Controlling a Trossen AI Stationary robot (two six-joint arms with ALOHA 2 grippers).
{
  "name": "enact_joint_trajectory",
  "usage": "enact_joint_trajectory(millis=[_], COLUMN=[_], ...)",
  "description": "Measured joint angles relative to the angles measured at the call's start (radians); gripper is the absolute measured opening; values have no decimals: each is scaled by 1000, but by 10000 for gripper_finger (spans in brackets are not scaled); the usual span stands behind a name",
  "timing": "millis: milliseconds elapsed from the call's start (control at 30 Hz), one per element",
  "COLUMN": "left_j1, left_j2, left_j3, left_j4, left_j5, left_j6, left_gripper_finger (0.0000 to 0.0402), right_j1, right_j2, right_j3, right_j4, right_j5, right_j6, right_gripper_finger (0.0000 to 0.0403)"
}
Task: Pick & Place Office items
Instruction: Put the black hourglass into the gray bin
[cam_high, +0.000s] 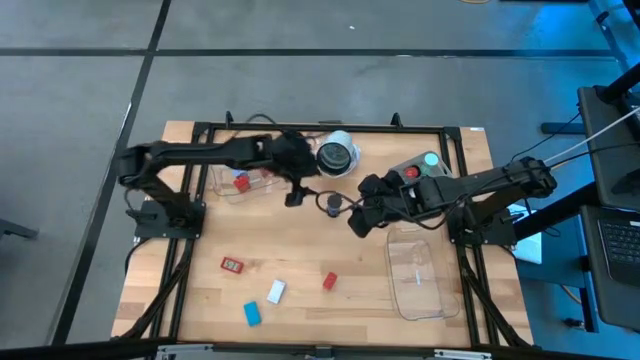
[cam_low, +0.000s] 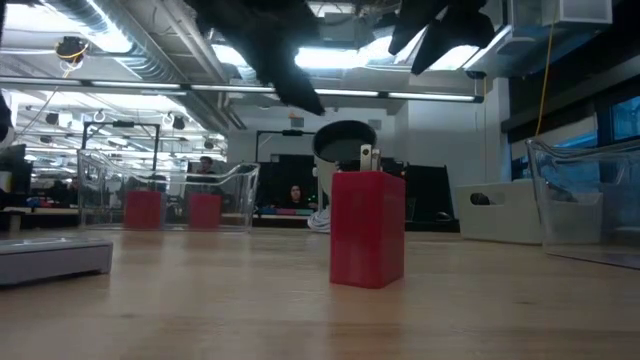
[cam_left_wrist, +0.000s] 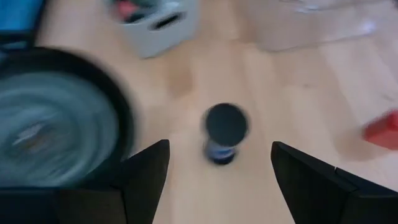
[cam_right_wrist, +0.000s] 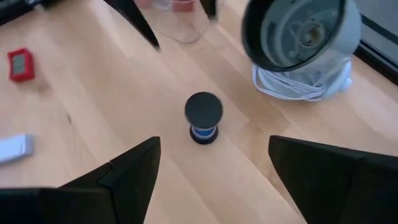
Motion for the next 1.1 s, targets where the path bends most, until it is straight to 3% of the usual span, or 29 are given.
enact_joint_trajectory(millis=[167,400,733,933,1100], left_j1=[2,0,0,0,0], left_j2=[-157,-340,-478,-491,-487], left_j3=[-3,-3,-3,-3,-4], left_j4=[-130,-254,-308,-338,-351], left_j5=[-113,-197,-259,-259,-259], left_j6=[-122,-190,-204,-203,-202], left_gripper_finger=[278,278,278,278,278], right_j1=[-57,-130,-161,-163,-163], right_j2=[12,128,242,278,309], right_j3=[0,0,0,0,0], right_j4=[24,139,193,282,278], right_j5=[-47,-212,-137,-146,-94], right_j6=[6,-13,22,0,23], right_gripper_finger=[305,342,377,379,379])
